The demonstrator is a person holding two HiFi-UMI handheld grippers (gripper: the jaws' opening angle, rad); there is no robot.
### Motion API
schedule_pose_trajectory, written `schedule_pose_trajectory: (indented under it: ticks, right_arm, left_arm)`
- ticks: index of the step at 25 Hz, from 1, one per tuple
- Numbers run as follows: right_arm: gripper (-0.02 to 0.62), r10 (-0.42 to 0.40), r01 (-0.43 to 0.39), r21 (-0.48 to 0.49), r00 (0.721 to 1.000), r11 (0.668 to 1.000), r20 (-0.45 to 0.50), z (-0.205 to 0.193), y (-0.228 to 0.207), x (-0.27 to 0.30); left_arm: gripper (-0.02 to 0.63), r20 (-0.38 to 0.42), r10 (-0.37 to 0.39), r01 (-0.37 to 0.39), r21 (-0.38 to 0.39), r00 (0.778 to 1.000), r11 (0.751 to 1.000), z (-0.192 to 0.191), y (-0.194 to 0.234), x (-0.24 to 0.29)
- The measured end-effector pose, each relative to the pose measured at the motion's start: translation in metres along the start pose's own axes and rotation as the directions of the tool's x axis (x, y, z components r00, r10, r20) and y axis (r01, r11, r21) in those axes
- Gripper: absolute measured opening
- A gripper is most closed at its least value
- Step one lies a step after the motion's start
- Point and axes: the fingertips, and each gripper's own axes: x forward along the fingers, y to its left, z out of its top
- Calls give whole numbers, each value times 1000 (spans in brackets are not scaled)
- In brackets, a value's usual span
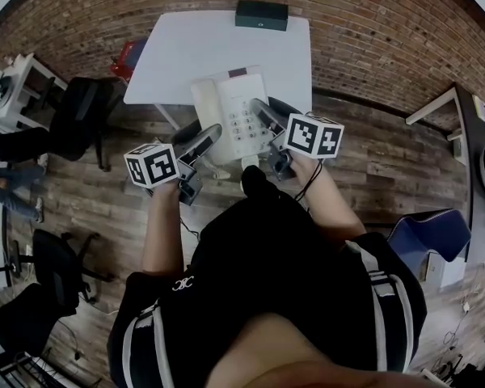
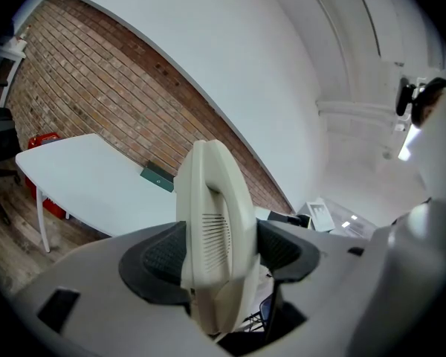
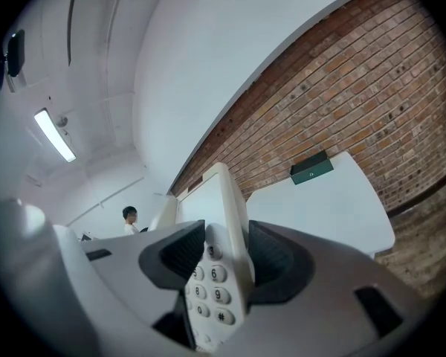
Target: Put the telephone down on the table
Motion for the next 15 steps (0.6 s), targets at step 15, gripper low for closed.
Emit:
schedule_pose_trajectory:
  ticks: [15]
  right_arm:
    - [160,1,-1,11,1000,1000,3,28,-46,62]
  left_arm:
    - [299,-27,0,0,10,1000,1000,37,56,49]
